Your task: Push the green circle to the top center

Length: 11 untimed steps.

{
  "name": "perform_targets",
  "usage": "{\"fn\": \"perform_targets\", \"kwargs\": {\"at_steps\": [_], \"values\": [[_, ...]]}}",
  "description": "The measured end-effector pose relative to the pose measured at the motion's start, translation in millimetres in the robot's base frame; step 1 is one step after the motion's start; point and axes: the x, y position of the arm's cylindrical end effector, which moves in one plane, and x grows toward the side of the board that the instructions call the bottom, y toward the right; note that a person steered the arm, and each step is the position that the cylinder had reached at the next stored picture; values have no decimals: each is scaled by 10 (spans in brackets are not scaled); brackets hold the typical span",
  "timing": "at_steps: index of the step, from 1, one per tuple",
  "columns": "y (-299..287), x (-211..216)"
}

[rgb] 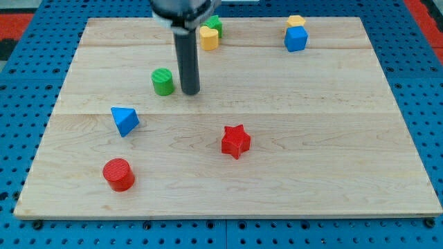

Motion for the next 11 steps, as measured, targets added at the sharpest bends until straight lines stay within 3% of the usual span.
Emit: {"fn": "perform_targets", "kwargs": {"at_steps": [1, 2, 3, 5, 7, 8, 9, 11], "values": [[-390, -307], [-402, -778], [-344, -575], [-675, -1189], [-659, -1164], [-884, -1407], [-828, -1594], [-178, -1639]]}}
